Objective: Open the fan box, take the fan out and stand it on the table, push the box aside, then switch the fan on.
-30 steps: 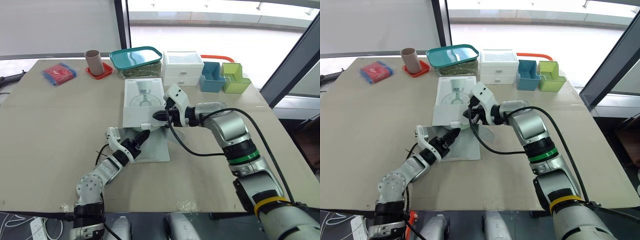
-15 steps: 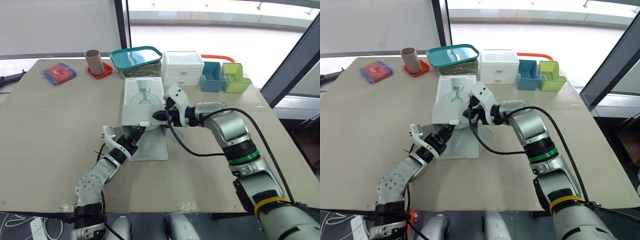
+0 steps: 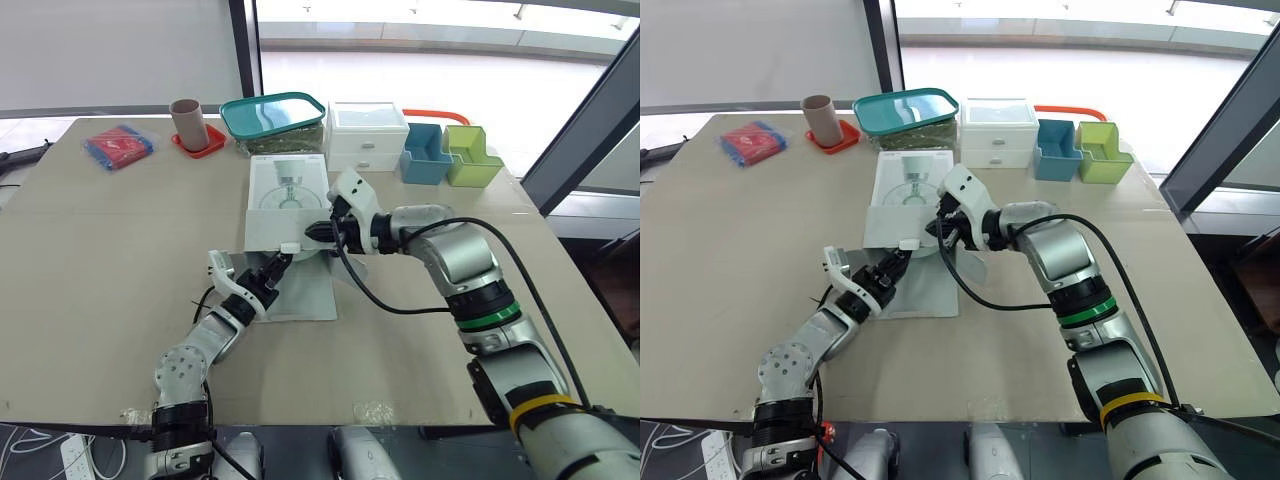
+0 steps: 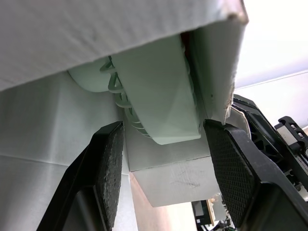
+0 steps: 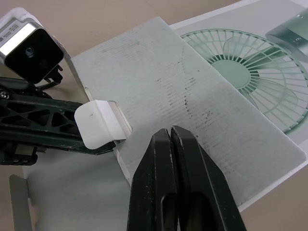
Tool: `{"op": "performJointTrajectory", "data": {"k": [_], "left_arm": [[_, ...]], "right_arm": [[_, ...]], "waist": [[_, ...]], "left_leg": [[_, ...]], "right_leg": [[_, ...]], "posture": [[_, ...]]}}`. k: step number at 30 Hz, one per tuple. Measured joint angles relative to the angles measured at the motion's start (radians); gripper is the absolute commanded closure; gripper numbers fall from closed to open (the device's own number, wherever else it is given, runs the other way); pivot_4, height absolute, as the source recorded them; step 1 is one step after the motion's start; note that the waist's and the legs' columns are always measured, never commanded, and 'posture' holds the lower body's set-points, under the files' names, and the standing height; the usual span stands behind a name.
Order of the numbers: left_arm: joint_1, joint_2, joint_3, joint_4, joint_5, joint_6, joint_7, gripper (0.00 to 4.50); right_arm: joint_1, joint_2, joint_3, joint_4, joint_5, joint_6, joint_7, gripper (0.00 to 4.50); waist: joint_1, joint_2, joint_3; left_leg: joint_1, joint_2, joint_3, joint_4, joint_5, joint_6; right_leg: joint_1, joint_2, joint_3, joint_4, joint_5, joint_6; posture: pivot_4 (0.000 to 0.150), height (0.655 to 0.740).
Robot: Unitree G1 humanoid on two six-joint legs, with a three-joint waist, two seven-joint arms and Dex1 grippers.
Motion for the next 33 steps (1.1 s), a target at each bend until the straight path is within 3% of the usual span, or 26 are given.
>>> {"op": "performJointTrajectory", "data": {"k": [3, 8, 26, 33], "left_arm": [[-0.006, -0.002, -0.001, 0.011, 0.002, -0.002, -0.005, 1.68], [-0.018, -0.008, -0.003, 0.025, 0.005, -0.010, -0.008, 2.92], [-0.033, -0.015, 0.000, 0.036, 0.005, -0.010, -0.001, 2.92], [0.023, 0.030, 0.013, -0.041, -0.067, 0.054, 0.036, 2.92]], "right_arm": [[0.000, -0.002, 0.000, -0.002, 0.000, 0.000, 0.000, 4.50], [0.000, -0.003, 0.000, -0.003, 0.000, 0.000, -0.001, 4.50], [0.004, -0.004, 0.000, -0.006, 0.000, 0.000, -0.001, 4.50], [0.004, -0.004, 0.000, -0.006, 0.000, 0.000, -0.003, 4.50]], "waist": [[0.000, 0.000, 0.000], [0.002, 0.000, 0.000], [0.005, 0.000, 0.000], [0.004, 0.000, 0.000]], "left_leg": [[0.000, 0.000, 0.000, 0.000, 0.000, 0.000], [0.000, 0.000, 0.000, 0.000, 0.000, 0.000], [-0.002, 0.000, -0.001, 0.000, 0.001, -0.001], [-0.002, 0.000, -0.001, -0.002, 0.001, -0.001]], "right_leg": [[0.000, 0.000, 0.000, 0.000, 0.000, 0.000], [0.000, 0.000, 0.000, -0.001, 0.000, 0.000], [0.000, 0.000, 0.000, -0.005, 0.001, 0.001], [0.000, 0.000, 0.000, -0.006, 0.001, 0.001]], "posture": [[0.150, 0.7400], [0.150, 0.7400], [0.150, 0.7400], [0.150, 0.7400]]}}
